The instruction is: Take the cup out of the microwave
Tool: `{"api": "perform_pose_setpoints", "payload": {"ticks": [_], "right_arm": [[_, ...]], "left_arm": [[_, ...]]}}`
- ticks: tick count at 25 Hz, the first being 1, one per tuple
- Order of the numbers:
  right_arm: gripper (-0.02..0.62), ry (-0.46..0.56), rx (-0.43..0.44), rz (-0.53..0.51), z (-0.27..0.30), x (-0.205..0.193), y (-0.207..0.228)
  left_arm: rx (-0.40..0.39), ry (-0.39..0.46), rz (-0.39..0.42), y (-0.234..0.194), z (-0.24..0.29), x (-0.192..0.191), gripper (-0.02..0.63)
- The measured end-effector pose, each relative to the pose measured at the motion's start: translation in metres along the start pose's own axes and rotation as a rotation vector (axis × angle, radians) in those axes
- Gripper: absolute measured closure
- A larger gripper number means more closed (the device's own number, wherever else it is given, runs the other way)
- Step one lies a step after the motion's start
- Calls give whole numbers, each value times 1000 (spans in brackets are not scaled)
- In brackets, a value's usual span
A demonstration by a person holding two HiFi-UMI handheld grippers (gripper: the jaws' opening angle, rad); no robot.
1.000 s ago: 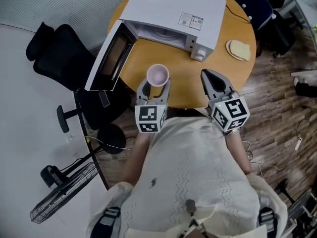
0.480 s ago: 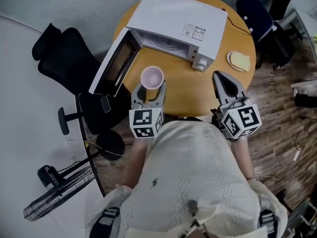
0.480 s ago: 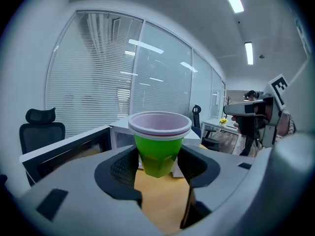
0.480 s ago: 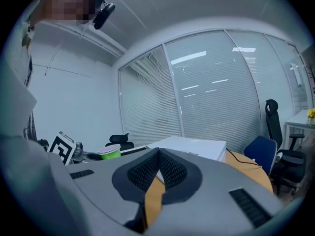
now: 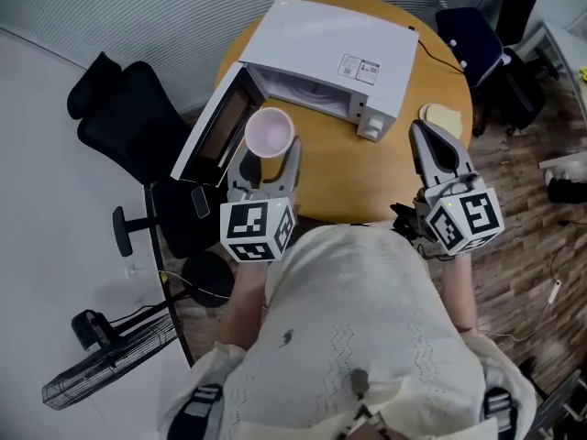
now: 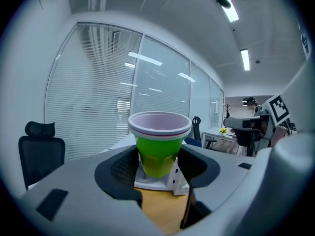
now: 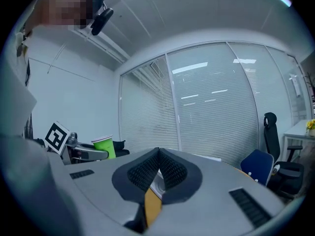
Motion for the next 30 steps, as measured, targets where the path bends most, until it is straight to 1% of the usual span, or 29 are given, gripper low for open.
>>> {"api": "perform_pose_setpoints", "payload": {"ticks": [5, 10, 14, 18, 21, 25, 30], "right_arm": [[588, 38, 17, -30, -3, 19, -7], [588, 50, 25, -57, -6, 33, -11], [588, 61, 27, -69, -9, 42, -13], [588, 67, 39, -72, -9, 44, -17], [588, 62, 50, -70, -7, 42, -19], [588, 47, 67, -71, -4, 35, -24], [588, 36, 74, -66, -3, 30, -25]], "left_arm": [[-58, 22, 12, 1, -8, 24, 337], [-54, 60, 25, -2, -16, 46, 337], [-44, 76, 45, -2, -22, 54, 336], [-54, 75, 61, 1, -21, 48, 336], [-60, 54, 71, 7, -18, 37, 336], [-65, 25, 64, 11, -15, 24, 336], [-64, 14, 69, 13, -14, 17, 336]]}}
Point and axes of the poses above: the fingertips, and each gripper's own axes: z forward along the fingers, y to its right, x out of its top, the point moved 5 cm from there along -z, backward along the fingers, and after that the axes turned 12 degrees about -y, right-handed, at the moved point
